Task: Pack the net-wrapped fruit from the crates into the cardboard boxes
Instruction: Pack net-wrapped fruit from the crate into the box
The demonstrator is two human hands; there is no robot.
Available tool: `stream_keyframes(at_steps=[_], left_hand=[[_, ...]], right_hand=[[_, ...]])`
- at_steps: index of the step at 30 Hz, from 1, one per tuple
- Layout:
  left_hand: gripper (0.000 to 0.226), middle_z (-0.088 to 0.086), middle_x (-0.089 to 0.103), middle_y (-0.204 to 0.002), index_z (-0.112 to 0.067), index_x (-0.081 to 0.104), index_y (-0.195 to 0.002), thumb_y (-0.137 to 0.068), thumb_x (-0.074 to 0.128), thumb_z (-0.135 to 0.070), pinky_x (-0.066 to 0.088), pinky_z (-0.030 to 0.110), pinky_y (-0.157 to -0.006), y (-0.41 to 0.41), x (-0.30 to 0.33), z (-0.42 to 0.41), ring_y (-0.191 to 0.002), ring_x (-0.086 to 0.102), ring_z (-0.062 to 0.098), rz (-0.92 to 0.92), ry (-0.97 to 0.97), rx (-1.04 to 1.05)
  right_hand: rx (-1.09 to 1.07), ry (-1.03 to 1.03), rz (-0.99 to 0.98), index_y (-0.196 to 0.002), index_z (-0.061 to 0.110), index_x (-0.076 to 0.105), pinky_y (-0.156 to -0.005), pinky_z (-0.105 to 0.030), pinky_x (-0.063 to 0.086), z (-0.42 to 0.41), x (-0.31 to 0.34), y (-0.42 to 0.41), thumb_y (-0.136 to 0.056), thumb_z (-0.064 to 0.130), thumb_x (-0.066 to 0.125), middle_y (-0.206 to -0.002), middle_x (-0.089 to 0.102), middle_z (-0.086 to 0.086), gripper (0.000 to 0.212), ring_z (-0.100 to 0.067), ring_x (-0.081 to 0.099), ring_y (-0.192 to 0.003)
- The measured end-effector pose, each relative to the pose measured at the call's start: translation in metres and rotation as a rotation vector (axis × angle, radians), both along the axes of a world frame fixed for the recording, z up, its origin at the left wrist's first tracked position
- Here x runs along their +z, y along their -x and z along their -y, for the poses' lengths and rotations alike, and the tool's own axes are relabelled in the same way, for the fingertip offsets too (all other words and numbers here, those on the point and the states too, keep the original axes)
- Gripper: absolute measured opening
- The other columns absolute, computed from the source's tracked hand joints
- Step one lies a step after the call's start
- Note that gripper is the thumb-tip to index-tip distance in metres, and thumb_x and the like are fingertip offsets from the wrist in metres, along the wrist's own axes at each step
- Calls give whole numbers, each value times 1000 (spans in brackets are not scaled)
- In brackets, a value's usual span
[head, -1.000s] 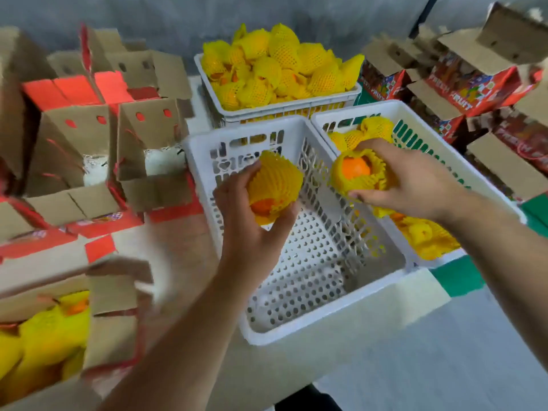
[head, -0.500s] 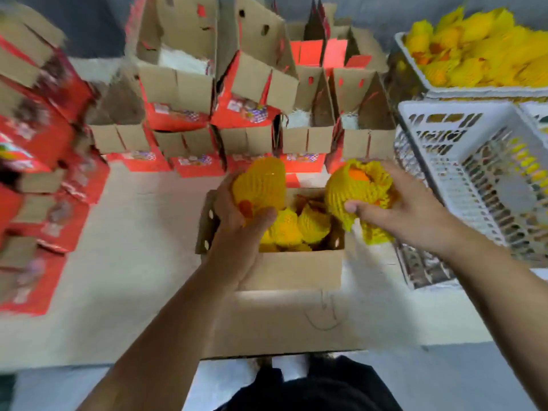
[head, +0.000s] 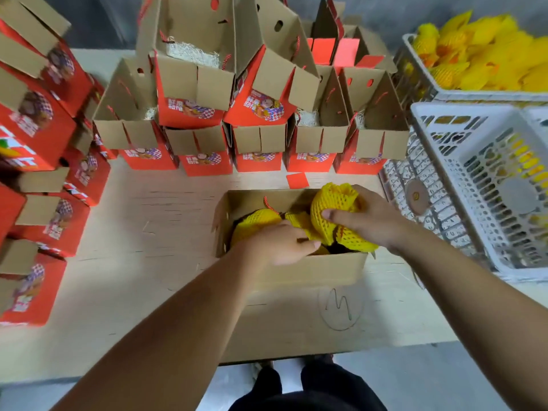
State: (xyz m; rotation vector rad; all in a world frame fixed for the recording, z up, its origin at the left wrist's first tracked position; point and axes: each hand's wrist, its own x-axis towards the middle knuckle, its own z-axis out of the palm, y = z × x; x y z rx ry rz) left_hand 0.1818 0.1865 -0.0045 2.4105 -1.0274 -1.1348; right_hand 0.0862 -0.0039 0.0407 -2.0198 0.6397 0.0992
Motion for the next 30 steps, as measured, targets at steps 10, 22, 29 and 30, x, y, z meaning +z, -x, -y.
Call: stream_keyframes(at_steps=[10,22,29,30], left_hand=[[24,-4,56,-132,-41,64,-118,-97,51,-39,30,42,-102,-10,-3,-11,-124,44,29,396,131,181],[25,0,54,-130,-34,66,-120,-97,58,-41,32,41,-105,-24,-27,-33,-123,43,29,519,-26,116],[22,-12,61,-114,-39,69,-112,-100,55,-52,28,40,-100,-29,-36,-20,-119,42,22,283,103,33],[22,-12,61,-112,-39,70,-110,-100,56,-53,27,40,-99,-31,-37,-16,-118,40,23,291,85,53]], right_hand=[[548,637,-837,-139,31,56,-92,-38,50,-12,2,-59,-61,83,70,-129,61,0,95,-28,59,-114],[645,877,-957,-133,30,56,-81,-40,47,-47,-25,-69,-74,77,62,-107,63,7,75,-29,62,-107],[570,822,-840,-104,22,62,-86,-40,56,-40,-20,-62,-87,49,65,-89,62,6,33,-23,65,-92],[563,816,-851,-107,19,63,-87,-42,57,-43,-22,-61,-91,39,62,-91,63,4,25,-24,65,-92]])
